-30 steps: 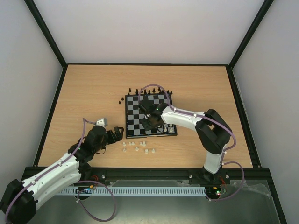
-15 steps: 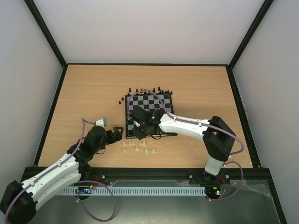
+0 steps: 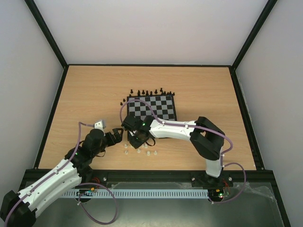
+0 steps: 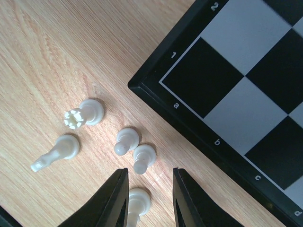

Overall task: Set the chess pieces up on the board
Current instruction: Pick up the chess piece at the center of the board.

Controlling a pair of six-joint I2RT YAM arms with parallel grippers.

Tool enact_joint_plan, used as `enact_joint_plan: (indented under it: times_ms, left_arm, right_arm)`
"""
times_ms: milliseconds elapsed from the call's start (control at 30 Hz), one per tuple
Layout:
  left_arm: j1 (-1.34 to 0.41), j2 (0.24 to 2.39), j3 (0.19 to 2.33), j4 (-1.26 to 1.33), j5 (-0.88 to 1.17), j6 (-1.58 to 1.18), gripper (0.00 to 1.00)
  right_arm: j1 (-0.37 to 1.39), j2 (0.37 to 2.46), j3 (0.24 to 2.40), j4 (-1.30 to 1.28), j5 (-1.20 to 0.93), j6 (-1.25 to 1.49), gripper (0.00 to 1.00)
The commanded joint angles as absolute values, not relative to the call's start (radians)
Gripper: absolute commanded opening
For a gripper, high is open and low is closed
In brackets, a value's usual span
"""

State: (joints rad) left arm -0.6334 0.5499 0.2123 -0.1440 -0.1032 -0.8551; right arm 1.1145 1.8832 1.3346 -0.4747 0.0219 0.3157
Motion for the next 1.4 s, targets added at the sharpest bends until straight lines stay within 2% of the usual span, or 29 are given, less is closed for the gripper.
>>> enact_joint_plan:
  times_ms: [0,1000,1133,1367]
  left_arm:
    - [-0.627,0.529,0.218,-0.175,-0.117,-0.859,1.0]
    - [-0.627,0.494,0.201,-0.189,-0.123,-0.864,1.0]
    - [-0.627,0.49,0.199,-0.19,-0.123,-0.864,0.99]
    - [-0.626,0.487,0.197,-0.191,-0.123,-0.864,0.99]
  right_arm:
    - [1.123,1.913,1.359,-0.54,0.017,0.318,0.27]
    - [1.124,1.959,1.345,-0.506,0.006,0.33,0.27]
    - [1.124,1.963,1.349,-0.505,0.008,0.33,0.2]
    - [1.125,1.967,1.354,-0.505,0.012,0.329,0.15]
